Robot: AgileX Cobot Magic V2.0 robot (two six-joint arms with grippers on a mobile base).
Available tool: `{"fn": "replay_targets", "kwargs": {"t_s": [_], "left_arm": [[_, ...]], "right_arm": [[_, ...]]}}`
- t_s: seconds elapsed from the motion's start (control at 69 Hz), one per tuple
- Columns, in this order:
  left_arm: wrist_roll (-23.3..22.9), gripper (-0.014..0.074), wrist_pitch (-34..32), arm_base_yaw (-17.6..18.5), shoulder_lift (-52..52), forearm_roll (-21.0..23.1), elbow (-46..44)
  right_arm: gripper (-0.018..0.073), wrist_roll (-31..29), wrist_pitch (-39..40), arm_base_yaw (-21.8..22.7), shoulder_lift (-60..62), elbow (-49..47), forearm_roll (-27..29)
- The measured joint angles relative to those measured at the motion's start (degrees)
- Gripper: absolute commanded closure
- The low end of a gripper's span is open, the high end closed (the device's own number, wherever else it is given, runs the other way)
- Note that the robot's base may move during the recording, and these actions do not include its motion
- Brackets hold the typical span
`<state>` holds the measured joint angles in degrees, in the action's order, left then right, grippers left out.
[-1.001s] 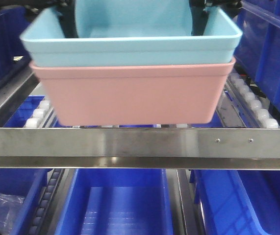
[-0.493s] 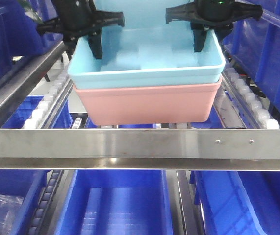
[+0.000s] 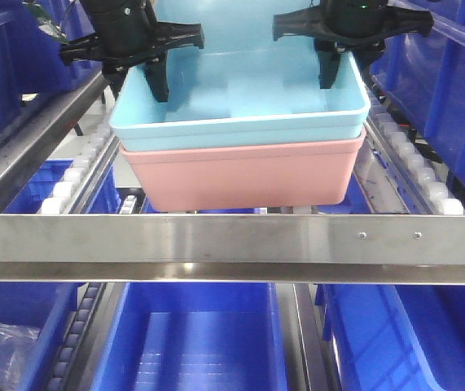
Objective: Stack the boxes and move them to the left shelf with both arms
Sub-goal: 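Lower the stacked bins onto the roller shelf with both grippers, then open both grippers and lift them up off the bin walls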
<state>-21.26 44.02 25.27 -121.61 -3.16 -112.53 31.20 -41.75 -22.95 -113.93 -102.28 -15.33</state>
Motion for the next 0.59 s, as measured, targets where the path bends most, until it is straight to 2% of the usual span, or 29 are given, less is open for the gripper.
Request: {"fn": "replay_targets", "kwargs": {"t_s": [0.087,0.145,0.305,0.348,0.421,0.537,0.566,0.595], "left_arm": [[0.0,0.0185,-0.71,-0.12,0.0,0.13,-1.32],[0.0,0.0132,-1.71,-0.12,0.0,0.43,-2.6],[0.0,0.016,-1.16,-0.12,0.0,0.75,-6.16],[0.0,0.0201,-0.43,-0.12,0.0,0.75,-7.21],[0.0,0.0331,1.71,-0.12,0.0,0.75,-9.47],[0.0,0.061,4.27,-0.12,0.0,0.75,-13.16],[0.0,0.061,4.29,-0.12,0.0,0.75,-13.85],[0.0,0.059,4.29,-0.12,0.0,0.75,-14.11]], "right_arm": [[-0.0013,0.0,1.24,-0.25,0.0,-0.04,0.52],[-0.006,0.0,1.84,-0.39,0.0,-0.38,0.81],[-0.0024,-0.1,2.26,-0.48,0.1,-2.94,1.03],[0.0008,-0.04,1.95,-0.48,0.1,-3.99,1.03],[0.0129,-0.04,0.02,-0.48,0.1,-6.38,1.03],[0.0461,-0.04,-3.5,-0.59,0.32,-10.25,1.03],[0.0526,-0.04,-3.99,-0.7,0.46,-10.91,1.03],[0.0509,-0.13,-4.1,-0.71,0.58,-11.34,1.03]]}}
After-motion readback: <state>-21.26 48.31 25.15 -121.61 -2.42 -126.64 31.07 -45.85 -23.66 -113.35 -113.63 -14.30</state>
